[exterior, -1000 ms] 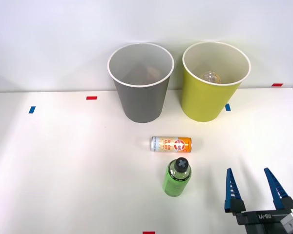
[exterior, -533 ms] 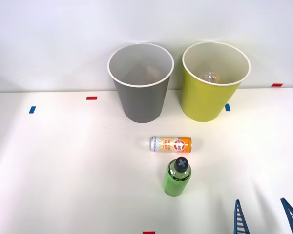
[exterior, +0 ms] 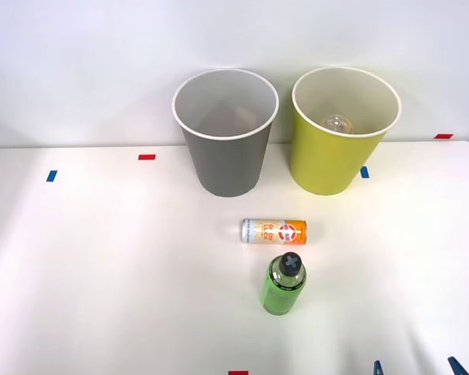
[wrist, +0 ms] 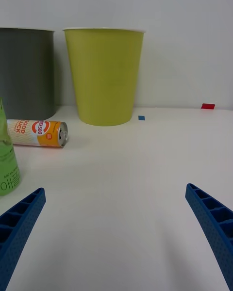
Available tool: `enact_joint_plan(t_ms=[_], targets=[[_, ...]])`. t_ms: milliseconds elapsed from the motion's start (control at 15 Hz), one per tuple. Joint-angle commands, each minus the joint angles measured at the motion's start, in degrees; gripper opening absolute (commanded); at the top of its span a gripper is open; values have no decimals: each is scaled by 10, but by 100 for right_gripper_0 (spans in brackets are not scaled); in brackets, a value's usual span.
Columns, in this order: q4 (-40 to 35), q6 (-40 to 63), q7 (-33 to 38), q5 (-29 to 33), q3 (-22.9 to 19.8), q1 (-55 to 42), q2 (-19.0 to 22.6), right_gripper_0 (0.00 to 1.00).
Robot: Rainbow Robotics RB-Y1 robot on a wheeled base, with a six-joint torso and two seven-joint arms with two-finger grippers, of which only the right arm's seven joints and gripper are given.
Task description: Put cans in the gray bin, plastic bottles in the light green bin
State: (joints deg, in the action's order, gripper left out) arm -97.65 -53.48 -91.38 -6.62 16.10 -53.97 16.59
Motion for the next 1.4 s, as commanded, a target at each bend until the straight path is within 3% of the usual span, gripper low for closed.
enact_joint_plan(t_ms=[67,1400], targets=[[0,3,1,1,2,0,1,100],[0,3,1,1,12,0,1,100]])
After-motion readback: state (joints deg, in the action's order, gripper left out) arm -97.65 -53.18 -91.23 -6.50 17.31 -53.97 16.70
